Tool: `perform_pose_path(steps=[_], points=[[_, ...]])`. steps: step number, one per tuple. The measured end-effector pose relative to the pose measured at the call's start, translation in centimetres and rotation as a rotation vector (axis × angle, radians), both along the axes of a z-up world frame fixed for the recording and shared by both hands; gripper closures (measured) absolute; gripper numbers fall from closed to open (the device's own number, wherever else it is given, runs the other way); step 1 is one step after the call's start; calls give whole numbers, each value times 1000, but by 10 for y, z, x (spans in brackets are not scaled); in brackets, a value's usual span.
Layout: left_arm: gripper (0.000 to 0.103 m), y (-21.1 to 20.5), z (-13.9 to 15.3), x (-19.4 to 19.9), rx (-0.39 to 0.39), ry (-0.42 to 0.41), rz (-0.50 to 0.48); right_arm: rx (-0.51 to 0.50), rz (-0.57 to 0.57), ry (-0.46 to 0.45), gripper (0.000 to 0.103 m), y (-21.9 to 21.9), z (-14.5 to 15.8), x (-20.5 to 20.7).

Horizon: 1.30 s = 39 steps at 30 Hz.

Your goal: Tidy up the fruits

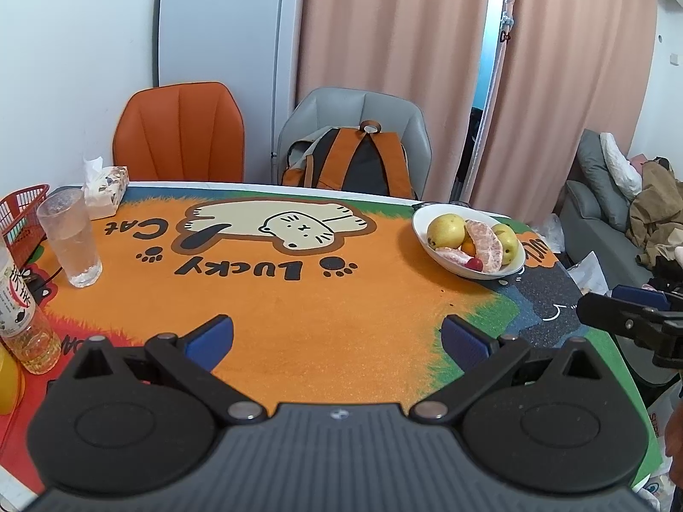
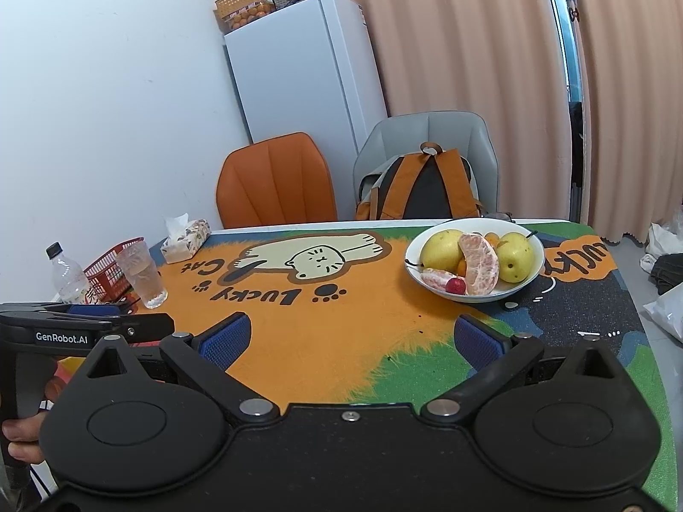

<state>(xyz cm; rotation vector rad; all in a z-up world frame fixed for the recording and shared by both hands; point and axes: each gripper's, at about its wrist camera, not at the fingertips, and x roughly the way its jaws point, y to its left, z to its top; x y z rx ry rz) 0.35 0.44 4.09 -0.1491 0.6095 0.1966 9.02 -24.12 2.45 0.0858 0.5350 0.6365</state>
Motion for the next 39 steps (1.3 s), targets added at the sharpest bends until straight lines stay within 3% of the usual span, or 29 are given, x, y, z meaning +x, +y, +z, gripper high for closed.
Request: perform_pose_path(steps=[39], points=[[0, -4, 0, 0, 3, 2, -7, -2, 1, 1, 0, 0, -3, -3]])
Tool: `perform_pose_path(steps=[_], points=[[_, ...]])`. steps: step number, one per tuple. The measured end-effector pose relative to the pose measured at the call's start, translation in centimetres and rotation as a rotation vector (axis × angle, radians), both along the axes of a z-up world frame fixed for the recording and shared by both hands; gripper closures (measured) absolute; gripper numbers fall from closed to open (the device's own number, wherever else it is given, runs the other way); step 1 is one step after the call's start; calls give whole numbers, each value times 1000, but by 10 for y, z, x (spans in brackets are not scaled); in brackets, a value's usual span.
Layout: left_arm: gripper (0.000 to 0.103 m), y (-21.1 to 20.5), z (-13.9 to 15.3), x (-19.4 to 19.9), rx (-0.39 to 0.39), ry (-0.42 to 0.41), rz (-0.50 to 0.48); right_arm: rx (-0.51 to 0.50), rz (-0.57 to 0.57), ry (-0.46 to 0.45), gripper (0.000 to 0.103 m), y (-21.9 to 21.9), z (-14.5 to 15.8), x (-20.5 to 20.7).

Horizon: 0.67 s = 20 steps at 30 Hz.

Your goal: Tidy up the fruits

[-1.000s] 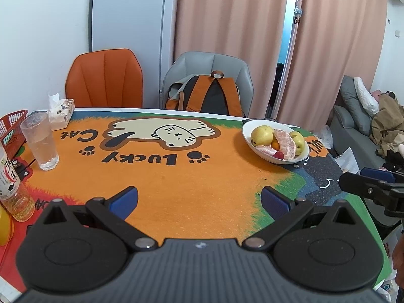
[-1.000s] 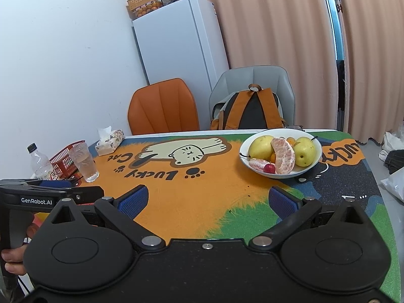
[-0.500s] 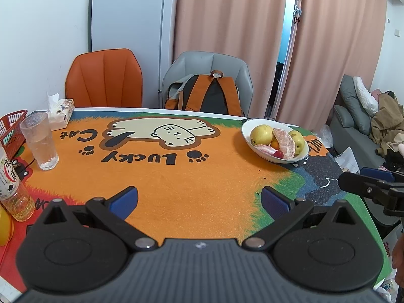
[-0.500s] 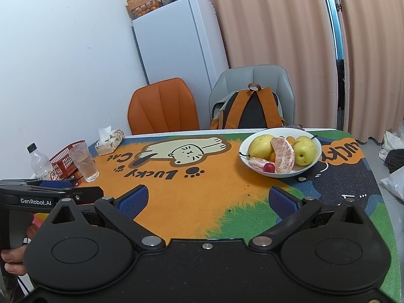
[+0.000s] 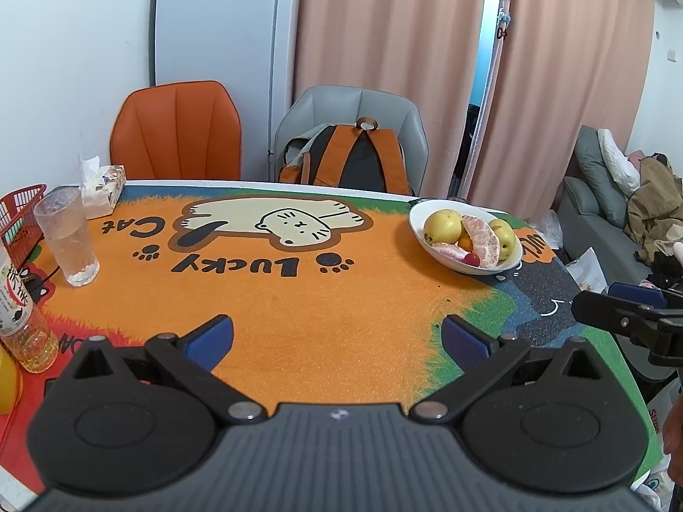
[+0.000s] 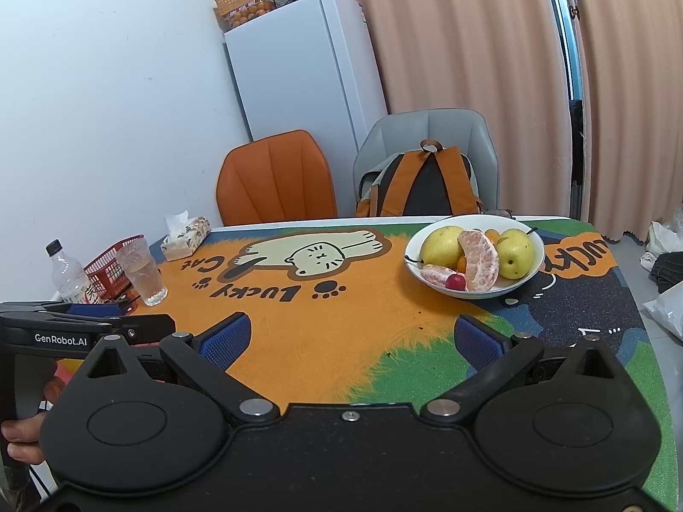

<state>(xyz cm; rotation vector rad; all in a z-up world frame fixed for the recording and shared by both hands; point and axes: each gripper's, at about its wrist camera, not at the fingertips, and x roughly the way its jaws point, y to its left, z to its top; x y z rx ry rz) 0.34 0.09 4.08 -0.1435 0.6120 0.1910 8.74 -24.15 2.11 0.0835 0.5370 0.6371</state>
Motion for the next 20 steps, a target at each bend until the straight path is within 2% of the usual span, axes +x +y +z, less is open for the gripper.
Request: perform_pose_path(steps=[20], points=[[0, -8, -6, -1, 7, 3, -44, -1, -12, 17, 0, -1, -5, 4]])
